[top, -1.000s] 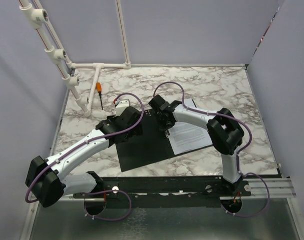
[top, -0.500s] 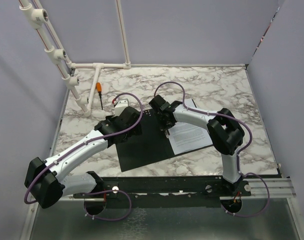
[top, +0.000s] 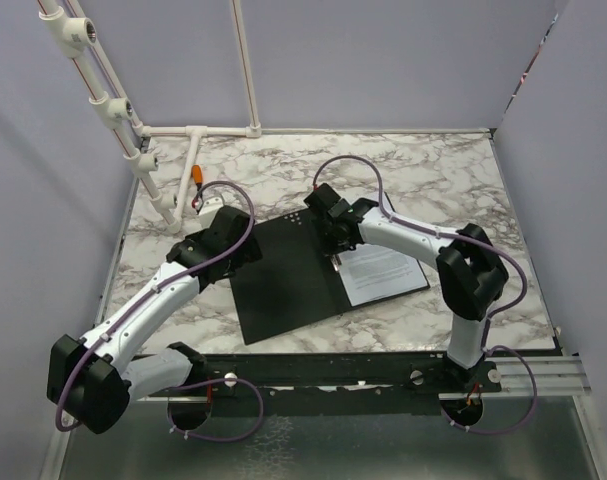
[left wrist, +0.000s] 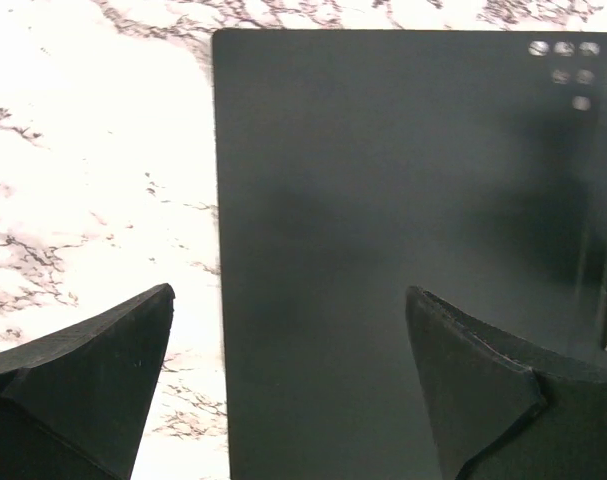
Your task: Put the files into the folder
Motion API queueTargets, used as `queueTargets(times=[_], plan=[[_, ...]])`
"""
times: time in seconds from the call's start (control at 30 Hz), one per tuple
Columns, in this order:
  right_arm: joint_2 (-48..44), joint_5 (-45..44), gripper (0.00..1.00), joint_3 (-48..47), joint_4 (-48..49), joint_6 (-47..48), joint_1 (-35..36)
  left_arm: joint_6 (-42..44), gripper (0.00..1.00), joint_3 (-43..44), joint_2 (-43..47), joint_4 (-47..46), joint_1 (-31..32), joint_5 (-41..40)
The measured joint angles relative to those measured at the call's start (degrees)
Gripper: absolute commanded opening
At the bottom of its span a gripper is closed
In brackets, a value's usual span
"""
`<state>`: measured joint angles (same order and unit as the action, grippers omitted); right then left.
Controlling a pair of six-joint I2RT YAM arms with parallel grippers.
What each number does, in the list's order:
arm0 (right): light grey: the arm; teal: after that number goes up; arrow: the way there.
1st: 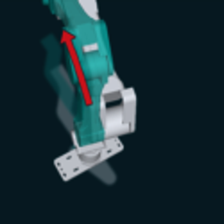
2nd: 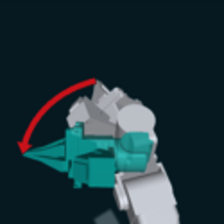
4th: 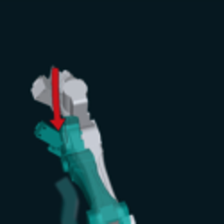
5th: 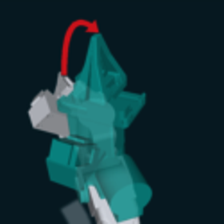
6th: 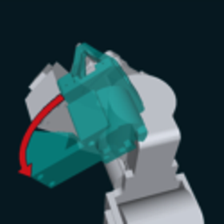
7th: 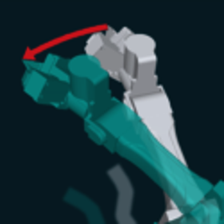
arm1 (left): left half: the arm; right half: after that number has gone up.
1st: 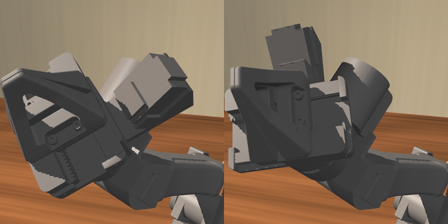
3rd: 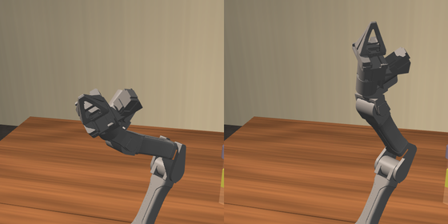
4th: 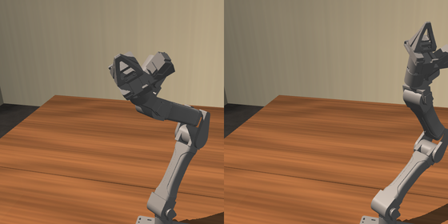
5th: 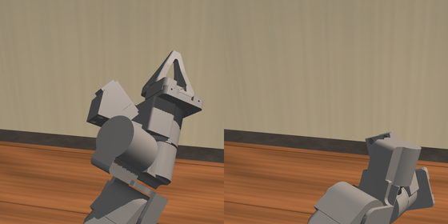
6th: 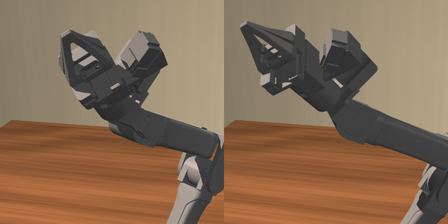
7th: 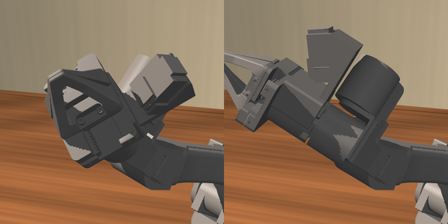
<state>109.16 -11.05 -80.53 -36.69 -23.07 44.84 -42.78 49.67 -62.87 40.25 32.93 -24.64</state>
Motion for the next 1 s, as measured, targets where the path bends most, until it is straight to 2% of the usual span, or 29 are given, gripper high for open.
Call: queueTargets(times=[0.3,0.63,0.83,1.0], plan=[[-11.17,0.02,0.01,1.95,-1.46,0.63,-2.1,2.97,0.99,-0.57,0.07,-2.67,-8.31,8.59],[-21.64,3.82,0.01,4.7,-3.3,2.56,-9.99,4.44,0.99,-1.66,0.22,-8.55,-20.9,29.92],[-24.87,8.68,0.01,6.1,-3.37,3.28,-15.43,1.97,0.99,-3.89,1.22,-14.29,-22.93,43.25],[-26.38,12.52,0.01,6.38,-3.34,3.26,-15.82,-1.88,0.97,-7.06,1.22,-20.17,-23.34,52.72]])
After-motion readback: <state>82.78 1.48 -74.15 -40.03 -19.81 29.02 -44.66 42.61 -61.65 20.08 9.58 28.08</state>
